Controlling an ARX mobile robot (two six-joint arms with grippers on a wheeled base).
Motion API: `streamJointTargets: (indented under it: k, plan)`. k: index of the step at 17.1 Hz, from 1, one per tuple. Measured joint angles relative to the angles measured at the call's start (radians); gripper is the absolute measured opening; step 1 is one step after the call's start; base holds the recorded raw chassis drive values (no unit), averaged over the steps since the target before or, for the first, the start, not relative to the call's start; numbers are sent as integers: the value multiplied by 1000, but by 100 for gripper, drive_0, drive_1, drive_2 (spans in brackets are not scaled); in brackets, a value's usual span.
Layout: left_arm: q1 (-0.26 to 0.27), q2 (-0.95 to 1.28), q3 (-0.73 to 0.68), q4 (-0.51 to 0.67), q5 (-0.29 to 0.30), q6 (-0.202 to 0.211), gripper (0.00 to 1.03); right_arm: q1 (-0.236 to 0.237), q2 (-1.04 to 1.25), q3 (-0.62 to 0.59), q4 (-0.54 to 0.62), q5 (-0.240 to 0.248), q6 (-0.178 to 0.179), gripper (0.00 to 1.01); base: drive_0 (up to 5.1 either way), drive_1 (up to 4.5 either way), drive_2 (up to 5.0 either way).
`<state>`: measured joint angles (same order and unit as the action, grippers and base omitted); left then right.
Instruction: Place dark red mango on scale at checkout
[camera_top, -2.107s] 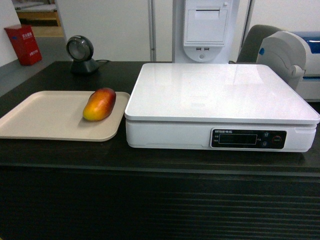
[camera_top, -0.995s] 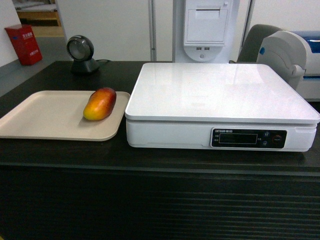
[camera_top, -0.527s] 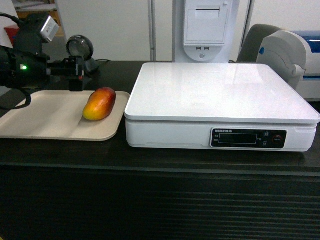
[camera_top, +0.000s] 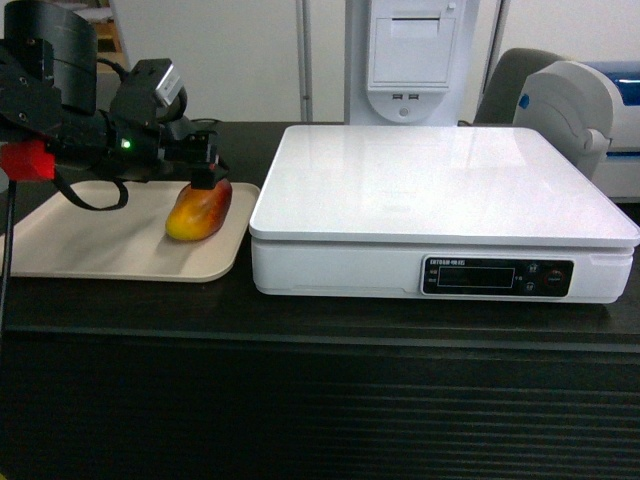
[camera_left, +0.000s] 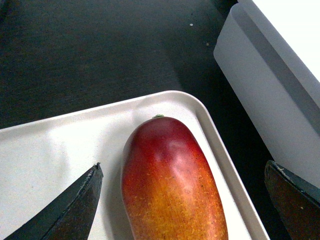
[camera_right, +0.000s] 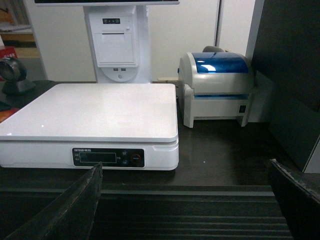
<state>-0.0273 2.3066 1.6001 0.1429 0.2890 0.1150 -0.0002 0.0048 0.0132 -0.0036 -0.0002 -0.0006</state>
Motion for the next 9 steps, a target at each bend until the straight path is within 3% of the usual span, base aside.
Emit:
streamJointTargets:
  k: [9]
  plan:
    - [-3, 129, 119, -188, -11, 26, 98, 0, 0, 0, 0, 0, 0, 98, 0, 0, 0]
